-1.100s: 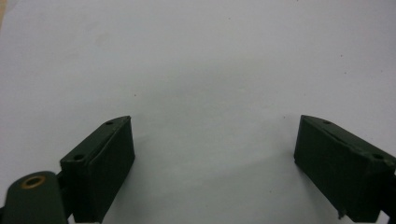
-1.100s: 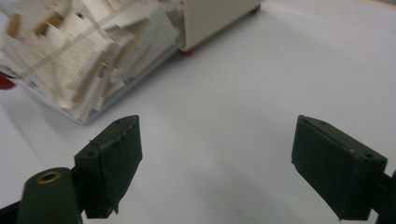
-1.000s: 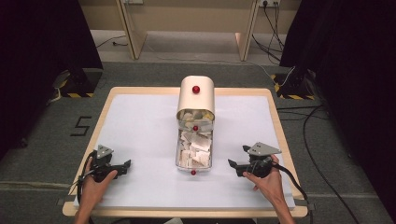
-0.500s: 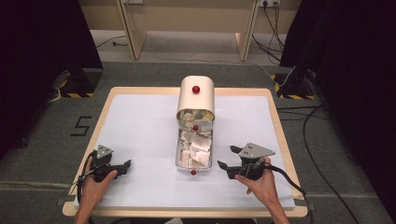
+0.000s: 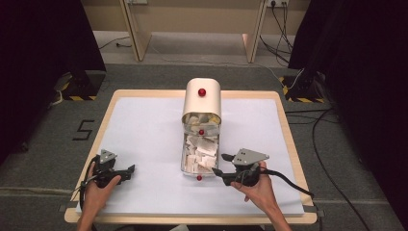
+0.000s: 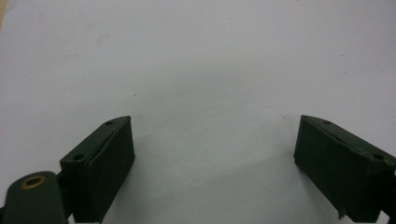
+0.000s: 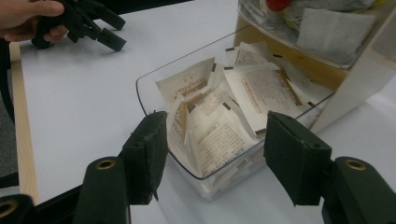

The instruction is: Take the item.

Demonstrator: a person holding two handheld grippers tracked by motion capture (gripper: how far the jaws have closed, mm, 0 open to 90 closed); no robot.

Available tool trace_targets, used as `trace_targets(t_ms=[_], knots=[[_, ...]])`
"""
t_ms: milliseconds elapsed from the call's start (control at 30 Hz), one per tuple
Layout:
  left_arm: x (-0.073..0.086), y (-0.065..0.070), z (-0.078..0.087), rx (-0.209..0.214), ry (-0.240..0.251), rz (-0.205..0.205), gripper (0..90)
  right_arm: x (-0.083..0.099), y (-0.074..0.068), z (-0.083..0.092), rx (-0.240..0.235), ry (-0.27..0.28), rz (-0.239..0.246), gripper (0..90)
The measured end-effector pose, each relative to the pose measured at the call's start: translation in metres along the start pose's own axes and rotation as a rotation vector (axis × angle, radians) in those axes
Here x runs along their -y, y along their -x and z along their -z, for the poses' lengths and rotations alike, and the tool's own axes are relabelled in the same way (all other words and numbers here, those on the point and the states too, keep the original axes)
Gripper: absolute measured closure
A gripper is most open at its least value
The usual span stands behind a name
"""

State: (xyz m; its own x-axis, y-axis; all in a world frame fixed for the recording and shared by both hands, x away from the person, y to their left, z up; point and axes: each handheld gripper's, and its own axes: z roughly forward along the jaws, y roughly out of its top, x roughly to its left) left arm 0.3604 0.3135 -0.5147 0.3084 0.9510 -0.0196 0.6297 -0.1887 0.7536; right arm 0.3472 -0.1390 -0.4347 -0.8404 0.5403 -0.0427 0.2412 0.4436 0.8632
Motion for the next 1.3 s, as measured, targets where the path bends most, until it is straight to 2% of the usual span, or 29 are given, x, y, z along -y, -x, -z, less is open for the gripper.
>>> trace_targets(t_ms=[67, 267, 367, 433, 533, 767, 867, 1067, 1300], knots=[[0.000, 0.000, 0.000, 0.000, 0.000, 0.000, 11.3, -0.001, -0.001, -0.005, -0.025, 0.010, -0.007, 45.4], [0.000, 0.000, 0.000, 0.000, 0.000, 0.000, 11.3, -0.005, -0.006, -0.016, -0.037, -0.007, 0.020, 53.4], [0.000, 0.000, 0.000, 0.000, 0.000, 0.000, 11.3, -0.006, -0.007, -0.021, -0.049, -0.004, 0.017, 56.9], [0.000, 0.000, 0.000, 0.000, 0.000, 0.000, 11.3, -0.006, -0.007, -0.026, -0.047, -0.024, 0.030, 60.8], [0.000, 0.000, 0.000, 0.000, 0.000, 0.000, 11.3, -0.005, -0.006, -0.030, -0.046, -0.033, 0.024, 64.0], [0.000, 0.000, 0.000, 0.000, 0.000, 0.000, 11.3, -0.001, -0.007, -0.038, -0.064, -0.069, 0.024, 68.4], [0.000, 0.000, 0.000, 0.000, 0.000, 0.000, 11.3, 0.002, -0.007, -0.043, -0.057, -0.087, 0.024, 74.4], [0.000, 0.000, 0.000, 0.000, 0.000, 0.000, 11.4, 0.005, -0.008, -0.045, -0.045, -0.078, 0.032, 84.2], [0.000, 0.000, 0.000, 0.000, 0.000, 0.001, 11.3, 0.001, -0.005, -0.042, -0.046, -0.046, 0.024, 86.7]])
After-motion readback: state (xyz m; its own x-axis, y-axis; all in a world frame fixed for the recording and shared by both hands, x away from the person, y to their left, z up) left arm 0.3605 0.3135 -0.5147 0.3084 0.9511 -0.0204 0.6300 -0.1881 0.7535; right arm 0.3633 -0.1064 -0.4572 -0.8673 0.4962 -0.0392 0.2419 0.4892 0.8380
